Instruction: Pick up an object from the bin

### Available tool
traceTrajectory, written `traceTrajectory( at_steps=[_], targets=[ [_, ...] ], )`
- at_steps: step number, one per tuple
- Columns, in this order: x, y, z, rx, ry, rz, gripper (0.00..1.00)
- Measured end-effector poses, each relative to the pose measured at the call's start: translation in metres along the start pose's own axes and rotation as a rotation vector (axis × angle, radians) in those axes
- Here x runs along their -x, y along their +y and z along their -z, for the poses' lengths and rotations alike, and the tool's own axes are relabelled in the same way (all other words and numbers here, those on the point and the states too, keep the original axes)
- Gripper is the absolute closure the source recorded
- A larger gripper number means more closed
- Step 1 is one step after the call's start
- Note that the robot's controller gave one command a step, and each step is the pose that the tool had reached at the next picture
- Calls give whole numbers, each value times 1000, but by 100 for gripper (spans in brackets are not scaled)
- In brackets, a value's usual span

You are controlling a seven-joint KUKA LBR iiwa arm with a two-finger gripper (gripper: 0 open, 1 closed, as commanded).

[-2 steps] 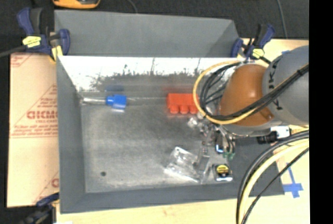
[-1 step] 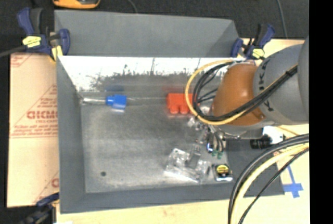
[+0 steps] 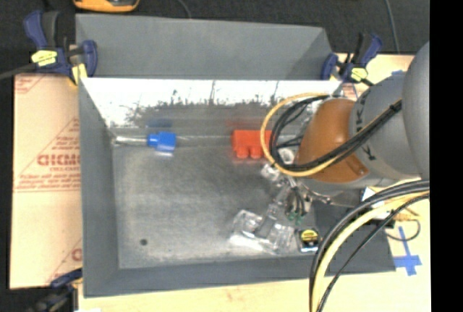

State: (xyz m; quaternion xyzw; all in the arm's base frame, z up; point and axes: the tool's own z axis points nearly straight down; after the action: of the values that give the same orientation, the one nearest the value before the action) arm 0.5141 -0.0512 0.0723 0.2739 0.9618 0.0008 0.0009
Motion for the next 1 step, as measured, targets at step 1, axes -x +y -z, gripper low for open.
traceTrajectory(
  at_steps=[1],
  targets=[
    [-40, 12, -1, 0, -4, -137, 0]
  ],
)
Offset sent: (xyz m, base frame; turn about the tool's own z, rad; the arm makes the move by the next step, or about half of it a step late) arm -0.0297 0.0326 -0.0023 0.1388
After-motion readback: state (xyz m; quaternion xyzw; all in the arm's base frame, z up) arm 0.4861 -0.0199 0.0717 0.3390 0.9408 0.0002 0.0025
